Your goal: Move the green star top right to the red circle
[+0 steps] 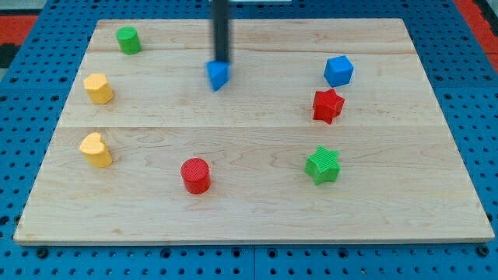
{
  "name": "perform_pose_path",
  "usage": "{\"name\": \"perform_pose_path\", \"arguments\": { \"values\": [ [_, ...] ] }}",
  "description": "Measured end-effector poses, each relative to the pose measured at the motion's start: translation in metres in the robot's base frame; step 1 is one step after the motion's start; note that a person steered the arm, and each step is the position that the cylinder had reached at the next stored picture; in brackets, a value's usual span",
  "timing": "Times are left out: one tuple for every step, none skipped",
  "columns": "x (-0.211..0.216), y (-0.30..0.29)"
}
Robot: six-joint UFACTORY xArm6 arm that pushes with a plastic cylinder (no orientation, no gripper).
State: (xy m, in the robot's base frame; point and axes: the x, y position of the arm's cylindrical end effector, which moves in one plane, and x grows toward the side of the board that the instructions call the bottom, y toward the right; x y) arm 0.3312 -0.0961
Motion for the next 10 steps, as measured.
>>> {"name": "perform_pose_path", "arguments": {
  "values": [
    [0.081,-0.016],
    [0.095,-0.007],
    [0.089,0.111],
    [0.137,0.182],
    [0.146,0.277],
    [0.214,0.217],
    [0.193,0.098],
    [0.18,0.104],
    [0.24,0.176],
    [0.208,0.232]
  ]
}}
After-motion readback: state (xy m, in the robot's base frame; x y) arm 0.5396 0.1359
